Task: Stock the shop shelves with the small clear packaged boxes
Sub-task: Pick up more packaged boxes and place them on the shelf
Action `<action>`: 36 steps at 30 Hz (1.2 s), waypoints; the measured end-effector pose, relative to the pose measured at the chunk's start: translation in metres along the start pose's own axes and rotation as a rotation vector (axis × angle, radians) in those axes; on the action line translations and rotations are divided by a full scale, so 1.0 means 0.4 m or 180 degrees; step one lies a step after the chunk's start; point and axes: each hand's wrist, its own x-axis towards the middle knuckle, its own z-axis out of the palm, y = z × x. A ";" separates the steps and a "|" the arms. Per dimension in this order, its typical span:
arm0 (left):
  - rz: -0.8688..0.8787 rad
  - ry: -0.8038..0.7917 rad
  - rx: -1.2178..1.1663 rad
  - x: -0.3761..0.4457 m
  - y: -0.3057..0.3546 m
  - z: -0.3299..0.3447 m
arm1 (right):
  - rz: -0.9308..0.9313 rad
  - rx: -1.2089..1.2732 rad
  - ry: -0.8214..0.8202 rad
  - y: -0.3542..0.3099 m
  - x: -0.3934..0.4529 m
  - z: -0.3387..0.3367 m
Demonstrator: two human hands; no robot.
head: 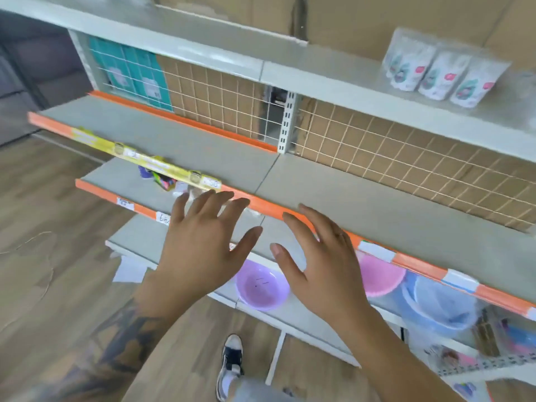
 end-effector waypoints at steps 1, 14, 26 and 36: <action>-0.0075 -0.0015 0.0049 0.003 -0.036 -0.003 | -0.0092 0.0049 0.0017 -0.020 0.039 0.025; -0.0888 0.0064 0.0603 0.253 -0.538 -0.088 | -0.0993 0.0799 0.0418 -0.273 0.622 0.340; -0.0979 0.0649 0.0394 0.568 -0.826 -0.141 | -0.1204 0.0941 0.0783 -0.444 1.069 0.408; -0.0736 0.0531 0.0215 0.913 -1.096 -0.171 | -0.0590 0.0337 -0.0293 -0.550 1.478 0.393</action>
